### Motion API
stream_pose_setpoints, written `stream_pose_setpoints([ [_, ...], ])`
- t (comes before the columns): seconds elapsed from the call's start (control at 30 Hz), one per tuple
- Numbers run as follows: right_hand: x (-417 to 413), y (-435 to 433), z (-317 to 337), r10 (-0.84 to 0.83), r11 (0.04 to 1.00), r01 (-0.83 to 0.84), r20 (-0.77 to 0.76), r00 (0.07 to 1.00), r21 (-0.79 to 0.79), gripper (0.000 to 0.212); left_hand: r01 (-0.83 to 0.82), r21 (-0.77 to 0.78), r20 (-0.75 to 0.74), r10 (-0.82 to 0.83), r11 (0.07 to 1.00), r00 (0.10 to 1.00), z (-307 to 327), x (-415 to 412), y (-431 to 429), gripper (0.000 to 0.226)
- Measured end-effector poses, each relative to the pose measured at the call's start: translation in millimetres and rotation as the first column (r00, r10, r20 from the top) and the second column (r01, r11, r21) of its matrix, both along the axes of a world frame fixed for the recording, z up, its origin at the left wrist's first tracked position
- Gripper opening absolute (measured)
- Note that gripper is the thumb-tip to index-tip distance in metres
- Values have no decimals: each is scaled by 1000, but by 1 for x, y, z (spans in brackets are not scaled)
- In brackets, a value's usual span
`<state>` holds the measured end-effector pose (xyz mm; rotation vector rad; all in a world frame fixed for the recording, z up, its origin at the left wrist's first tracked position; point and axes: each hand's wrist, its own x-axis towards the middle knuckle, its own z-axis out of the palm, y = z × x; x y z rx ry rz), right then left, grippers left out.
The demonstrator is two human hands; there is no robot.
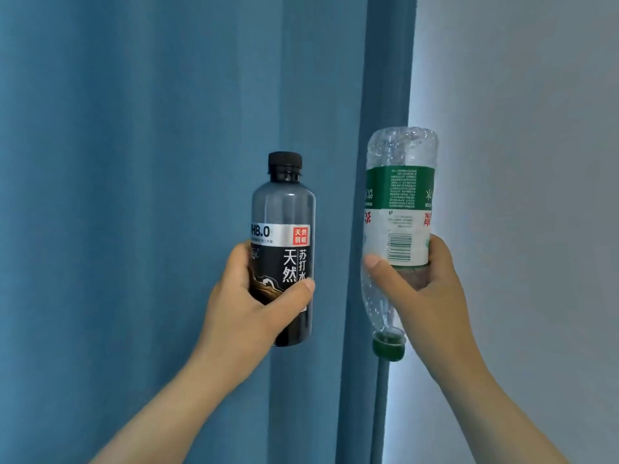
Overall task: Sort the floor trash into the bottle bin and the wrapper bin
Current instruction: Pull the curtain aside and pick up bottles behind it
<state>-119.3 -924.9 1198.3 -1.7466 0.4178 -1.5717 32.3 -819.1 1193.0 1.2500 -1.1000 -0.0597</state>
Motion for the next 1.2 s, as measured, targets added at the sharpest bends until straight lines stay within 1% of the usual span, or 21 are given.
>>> stream_pose_setpoints([
  [0.03, -3, 3, 1, 1, 1000, 0, -9, 1000, 18, 48, 11, -17, -22, -11, 1000, 1000, -3, 1, -5, 47],
  [0.1, -10, -1, -5, -91, 995, 92, -6, 996, 31, 47, 114, -23, -2, -114, 993, 993, -4, 0, -17, 53],
  [0.3, -28, 3, -19, -276, 958, 277, -23, 961, 78, 42, 335, -4, -20, -335, 942, 942, -21, 1, -55, 55],
  [0.4, -39, 0, -27, -353, 930, 354, -33, 935, 96, 46, 406, 8, -43, -405, 914, 913, -29, -7, -71, 50],
  [0.47, -46, -5, -33, -390, 914, 392, -38, 920, 101, 45, 442, 30, -43, -441, 896, 897, -35, -13, -81, 46],
  [0.57, -54, -16, -45, -430, 893, 433, -54, 901, 120, 41, 495, 52, -64, -492, 867, 869, -46, -20, -101, 54],
  [0.7, -67, -39, -64, -466, 868, 473, -78, 881, 152, 43, 533, 81, -82, -527, 842, 846, -62, -29, -134, 54],
  [0.87, -83, -86, -93, -470, 852, 484, -118, 875, 198, 41, 517, 156, -92, -508, 842, 856, -90, -42, -185, 48],
  [1.0, -99, -136, -124, -424, 851, 461, -187, 886, 252, 42, 479, 224, -106, -468, 849, 877, -121, -56, -230, 45],
  [1.2, -128, -217, -177, -359, 819, 452, -301, 884, 353, 40, 404, 379, -126, -386, 832, 914, -175, -80, -300, 40],
])
